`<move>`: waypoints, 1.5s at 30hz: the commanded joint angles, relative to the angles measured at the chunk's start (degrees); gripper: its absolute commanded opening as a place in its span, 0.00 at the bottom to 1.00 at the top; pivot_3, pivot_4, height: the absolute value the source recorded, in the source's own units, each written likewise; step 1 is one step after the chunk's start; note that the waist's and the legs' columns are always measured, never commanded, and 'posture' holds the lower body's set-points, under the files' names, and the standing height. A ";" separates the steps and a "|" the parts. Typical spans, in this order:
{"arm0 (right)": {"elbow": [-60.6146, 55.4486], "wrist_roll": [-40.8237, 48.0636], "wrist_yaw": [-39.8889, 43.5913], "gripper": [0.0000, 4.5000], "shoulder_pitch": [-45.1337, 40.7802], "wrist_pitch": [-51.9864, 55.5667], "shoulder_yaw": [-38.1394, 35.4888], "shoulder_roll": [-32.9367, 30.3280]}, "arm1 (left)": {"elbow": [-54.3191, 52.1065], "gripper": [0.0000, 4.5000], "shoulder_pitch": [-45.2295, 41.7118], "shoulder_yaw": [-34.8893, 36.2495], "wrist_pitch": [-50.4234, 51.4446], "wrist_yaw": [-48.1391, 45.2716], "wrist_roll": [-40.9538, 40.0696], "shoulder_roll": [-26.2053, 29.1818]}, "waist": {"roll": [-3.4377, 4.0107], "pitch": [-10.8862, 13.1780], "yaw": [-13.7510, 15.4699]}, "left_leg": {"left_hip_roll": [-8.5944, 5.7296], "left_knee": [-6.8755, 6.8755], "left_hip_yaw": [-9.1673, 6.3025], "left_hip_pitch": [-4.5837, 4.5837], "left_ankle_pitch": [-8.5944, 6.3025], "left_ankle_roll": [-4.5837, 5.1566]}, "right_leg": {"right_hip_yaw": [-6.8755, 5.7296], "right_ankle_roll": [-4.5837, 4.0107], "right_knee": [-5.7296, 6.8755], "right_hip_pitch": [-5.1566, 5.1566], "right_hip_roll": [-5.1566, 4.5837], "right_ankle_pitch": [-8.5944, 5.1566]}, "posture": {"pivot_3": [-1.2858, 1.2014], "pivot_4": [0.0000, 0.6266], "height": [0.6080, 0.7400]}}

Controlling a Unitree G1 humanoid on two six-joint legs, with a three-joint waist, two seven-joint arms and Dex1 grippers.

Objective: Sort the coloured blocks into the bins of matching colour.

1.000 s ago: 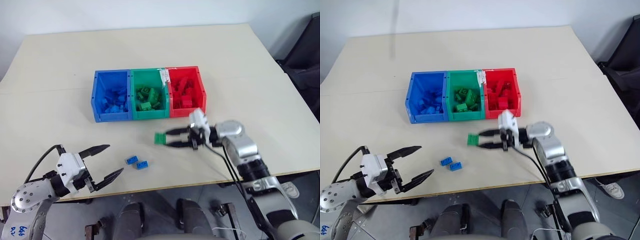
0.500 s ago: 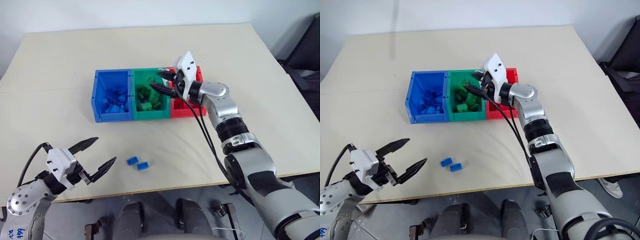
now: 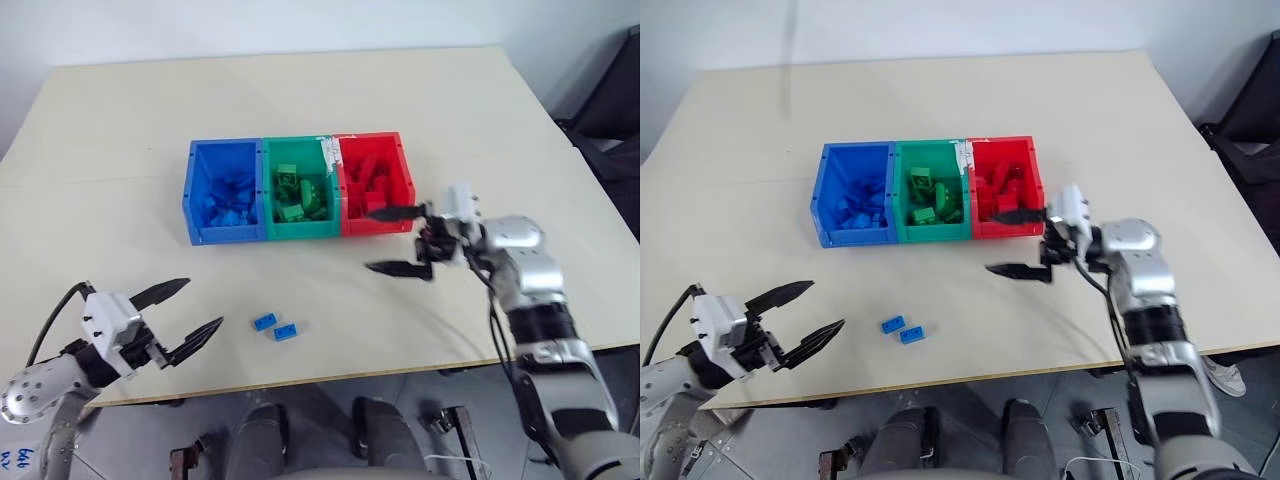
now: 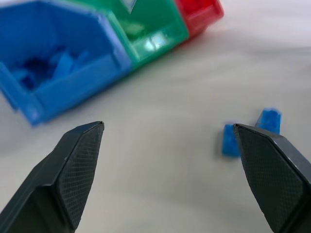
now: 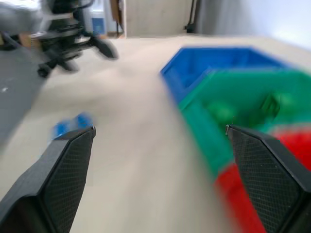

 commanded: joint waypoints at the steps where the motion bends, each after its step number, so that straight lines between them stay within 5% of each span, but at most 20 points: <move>1: -5.33 4.25 4.86 1.00 4.43 -4.07 -2.88 -3.84 | 6.29 1.00 1.94 5.67 -4.93 -5.19 0.67 2.80 | 0.00 0.00 -0.22 | 0.02 -0.01 0.06 0.04 0.00 0.00 | 0.00 0.00 0.02 0.00 0.01 0.00 | 0.52 0.24 1.00; 8: -1.55 3.88 6.39 1.00 9.66 -11.31 -2.30 -9.47 | 11.74 1.00 1.26 6.95 -10.14 -12.13 1.12 6.52 | -0.01 0.00 0.29 | 0.06 0.03 0.32 0.20 -0.03 -0.01 | -0.04 -0.02 -0.17 0.00 -0.10 -0.01 | 0.52 0.24 1.00; 16: -2.56 5.82 6.52 1.00 9.53 -9.15 -1.61 -10.31 | -7.91 1.00 -5.29 -8.83 4.24 -11.47 0.04 11.36 | -0.01 0.00 0.51 | 0.06 0.04 0.31 0.22 -0.03 -0.02 | -0.03 -0.02 -0.09 0.00 -0.16 0.01 | 0.52 0.24 1.00; 26: -6.50 6.20 4.59 1.00 13.23 -7.85 -3.07 -12.03 | -14.42 1.00 -26.18 -32.36 20.47 -1.66 14.74 12.40 | 0.00 -0.01 0.41 | 0.04 0.10 0.34 0.25 -0.02 -0.02 | 0.04 0.05 0.14 0.04 -0.06 0.05 | 0.52 0.24 1.00; 36: -13.46 7.10 1.76 1.00 18.38 -4.54 -4.94 -12.62 | -19.48 1.00 -32.28 -39.73 35.60 2.62 15.79 10.30 | 0.00 0.00 1.63 | 0.02 0.19 0.31 0.20 -0.02 -0.02 | 0.11 0.09 0.09 0.04 -0.02 0.07 | 0.52 0.24 1.00; 45: -12.28 6.09 1.37 1.00 16.96 -5.18 -5.17 -11.89 | -18.16 0.46 -32.57 -41.27 35.16 1.92 17.74 11.55 | 0.00 0.00 2.03 | 0.02 0.28 0.31 0.22 -0.02 -0.02 | 0.12 0.07 -0.01 0.05 -0.02 0.06 | 0.52 0.24 1.00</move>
